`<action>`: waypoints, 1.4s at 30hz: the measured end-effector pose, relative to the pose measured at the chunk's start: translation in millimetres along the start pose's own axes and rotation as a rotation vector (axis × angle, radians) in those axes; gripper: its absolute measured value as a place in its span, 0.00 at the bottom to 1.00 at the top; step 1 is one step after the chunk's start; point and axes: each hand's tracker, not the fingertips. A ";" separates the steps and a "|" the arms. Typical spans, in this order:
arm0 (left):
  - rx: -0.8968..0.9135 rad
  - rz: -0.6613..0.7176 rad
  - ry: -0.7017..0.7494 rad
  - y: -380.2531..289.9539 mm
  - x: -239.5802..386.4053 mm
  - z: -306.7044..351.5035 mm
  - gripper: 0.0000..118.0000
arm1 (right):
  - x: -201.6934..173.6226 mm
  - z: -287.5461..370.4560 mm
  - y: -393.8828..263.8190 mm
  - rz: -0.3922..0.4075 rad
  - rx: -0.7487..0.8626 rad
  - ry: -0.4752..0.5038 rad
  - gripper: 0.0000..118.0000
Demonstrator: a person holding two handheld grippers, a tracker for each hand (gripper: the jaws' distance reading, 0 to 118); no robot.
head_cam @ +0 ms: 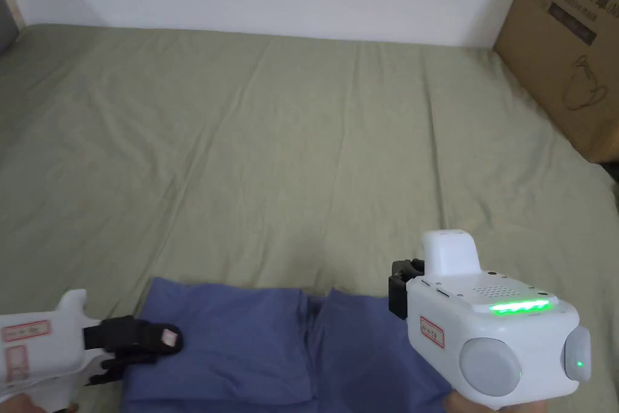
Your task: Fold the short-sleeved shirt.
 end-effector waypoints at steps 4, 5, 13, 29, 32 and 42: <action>0.060 0.018 0.089 9.1 -7.6 41.0 0.08 | 0.0 -1.1 -2.0 -0.016 0.006 0.001 0.01; 0.058 0.012 0.092 8.3 -5.5 47.0 0.08 | -0.1 -1.2 -3.0 -0.019 0.005 0.003 0.01; 0.115 -0.070 0.219 -2.2 68.4 54.3 0.08 | 10.1 3.0 -10.5 -0.052 0.017 0.020 0.01; -0.204 -0.537 0.233 -66.6 232.4 -134.8 0.09 | 95.5 18.5 -41.2 -0.222 0.019 -0.057 0.01; -0.268 -0.525 0.239 -77.8 225.7 -170.6 0.24 | 105.8 10.0 -48.6 -0.283 -0.006 -0.077 0.01; -0.179 -0.522 0.218 -77.6 227.6 -141.1 0.97 | 109.0 2.3 -55.9 -0.282 -0.026 -0.073 0.01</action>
